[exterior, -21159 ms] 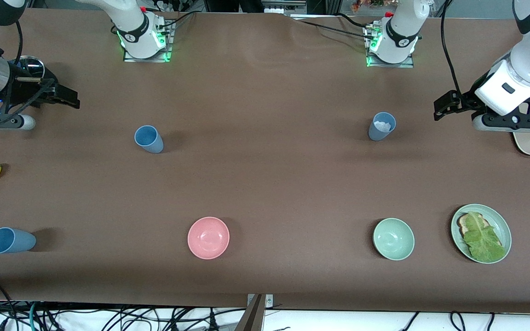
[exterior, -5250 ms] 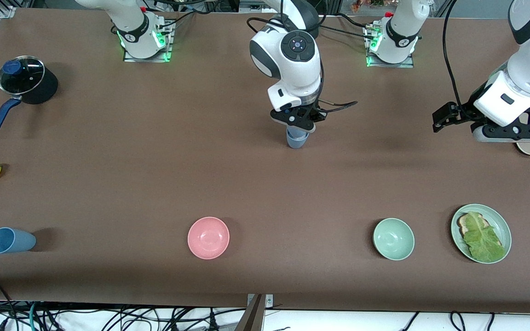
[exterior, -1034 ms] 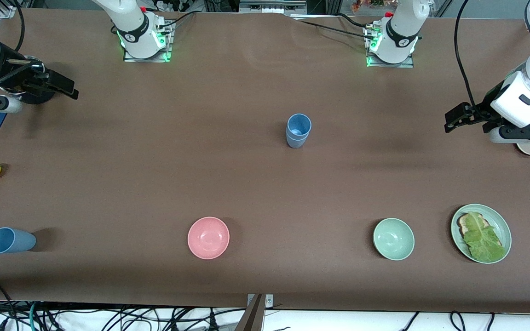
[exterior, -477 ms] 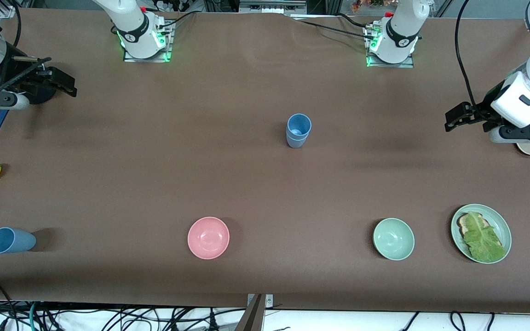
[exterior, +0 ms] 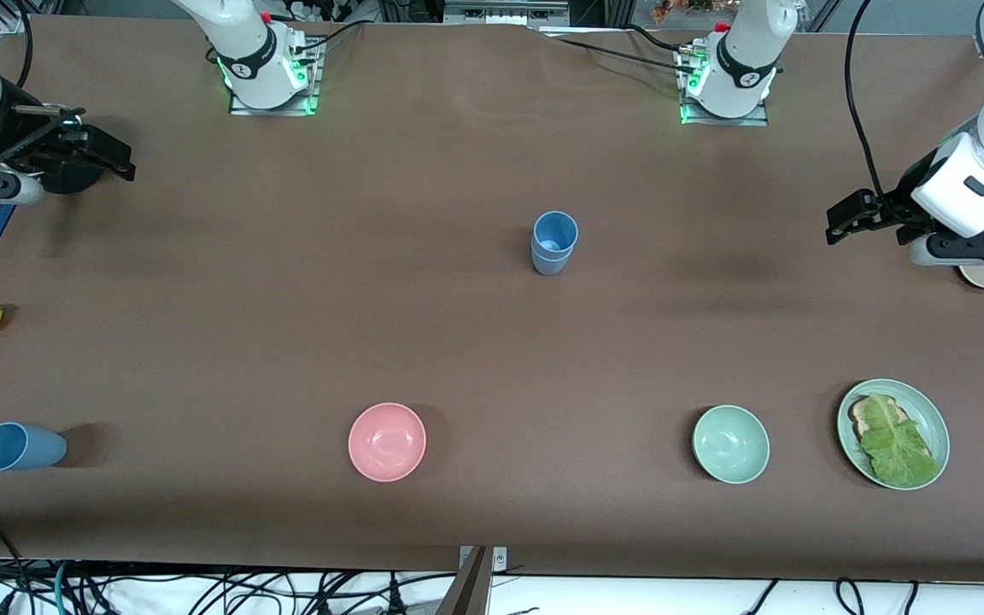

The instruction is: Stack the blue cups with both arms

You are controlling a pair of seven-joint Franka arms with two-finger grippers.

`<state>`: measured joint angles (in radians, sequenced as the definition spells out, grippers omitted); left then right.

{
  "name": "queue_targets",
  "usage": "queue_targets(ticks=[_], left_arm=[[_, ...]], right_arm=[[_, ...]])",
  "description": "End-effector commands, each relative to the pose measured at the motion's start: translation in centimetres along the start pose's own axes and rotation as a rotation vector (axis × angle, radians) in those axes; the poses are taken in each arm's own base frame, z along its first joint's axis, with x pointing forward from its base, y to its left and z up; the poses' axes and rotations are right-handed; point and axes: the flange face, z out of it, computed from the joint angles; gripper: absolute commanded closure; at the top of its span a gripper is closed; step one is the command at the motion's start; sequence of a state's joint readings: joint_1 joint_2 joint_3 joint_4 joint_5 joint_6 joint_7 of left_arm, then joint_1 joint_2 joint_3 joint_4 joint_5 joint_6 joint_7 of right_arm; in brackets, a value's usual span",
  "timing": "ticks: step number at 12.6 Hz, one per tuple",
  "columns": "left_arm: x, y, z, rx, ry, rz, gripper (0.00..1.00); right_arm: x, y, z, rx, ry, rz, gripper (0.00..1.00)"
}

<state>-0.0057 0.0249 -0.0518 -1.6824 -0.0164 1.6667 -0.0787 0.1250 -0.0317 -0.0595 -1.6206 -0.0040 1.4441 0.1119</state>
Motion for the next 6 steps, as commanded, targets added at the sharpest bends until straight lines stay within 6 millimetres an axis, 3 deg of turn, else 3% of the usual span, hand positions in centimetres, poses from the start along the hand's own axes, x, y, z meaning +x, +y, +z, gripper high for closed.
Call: queue_targets(ticks=[1, 6], left_arm=[[0.32, -0.15, -0.54, -0.006, -0.007, 0.018, 0.00], [0.32, 0.02, -0.61, -0.006, -0.006, 0.020, 0.00]], right_arm=[[-0.56, 0.74, -1.13, -0.022, 0.001, -0.009, 0.00], [-0.12, 1.56, -1.02, -0.019, -0.007, 0.008, 0.00]])
